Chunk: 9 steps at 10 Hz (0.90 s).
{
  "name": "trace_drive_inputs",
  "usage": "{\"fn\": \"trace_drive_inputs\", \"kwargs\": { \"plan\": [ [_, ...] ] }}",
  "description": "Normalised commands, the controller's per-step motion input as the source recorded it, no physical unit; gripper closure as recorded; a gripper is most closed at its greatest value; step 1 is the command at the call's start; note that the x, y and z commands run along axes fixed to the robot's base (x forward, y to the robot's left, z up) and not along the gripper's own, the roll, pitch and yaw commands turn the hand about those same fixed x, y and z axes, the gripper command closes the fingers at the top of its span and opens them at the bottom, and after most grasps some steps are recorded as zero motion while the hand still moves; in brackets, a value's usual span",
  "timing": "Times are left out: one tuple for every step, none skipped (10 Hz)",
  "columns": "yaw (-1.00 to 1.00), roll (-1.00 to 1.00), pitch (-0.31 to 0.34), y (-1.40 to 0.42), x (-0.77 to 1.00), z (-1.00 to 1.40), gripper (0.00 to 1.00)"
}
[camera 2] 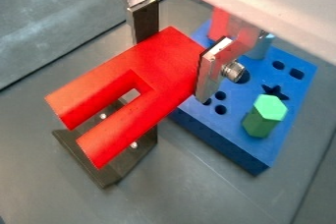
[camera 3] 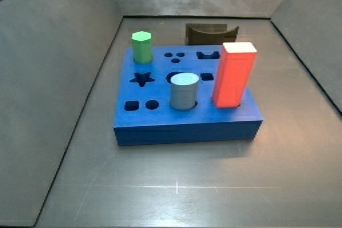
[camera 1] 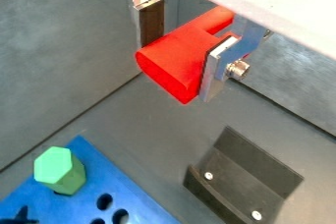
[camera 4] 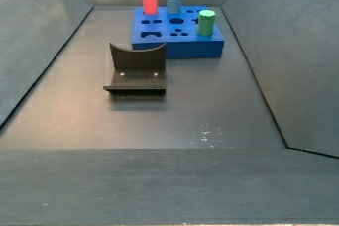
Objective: Pick up the square-circle object. Move up. Place the square-circle object on the fixture. Regrasp the square-circle object. Rotate the square-circle object. Move to above the board. Insert the square-circle object.
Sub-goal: Place the square-circle object on the fixture.
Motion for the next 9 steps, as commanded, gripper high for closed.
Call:
{"fn": "trace_drive_inputs", "kwargs": {
  "plan": [
    [0.04,0.12,0.157,-0.02,0.85,0.02,1.00],
    [0.04,0.12,0.168,-0.02,0.73,0.02,1.00],
    [0.07,-1.00,-0.057,0.32,1.00,-0.46,1.00],
    [0.07,-1.00,-0.057,0.34,1.00,-0.49,1.00],
    [0.05,-1.00,-0.066,0.30,1.00,-0.40,1.00],
    [0.04,-1.00,-0.057,0.17,0.92,-0.21,1.00],
    [0.04,-1.00,-0.047,0.10,0.81,-0.12,1.00],
    [0.03,-1.00,-0.023,0.07,0.69,-0.07,1.00],
    [0.03,-1.00,0.019,0.06,0.56,-0.03,1.00]
  ]
}}
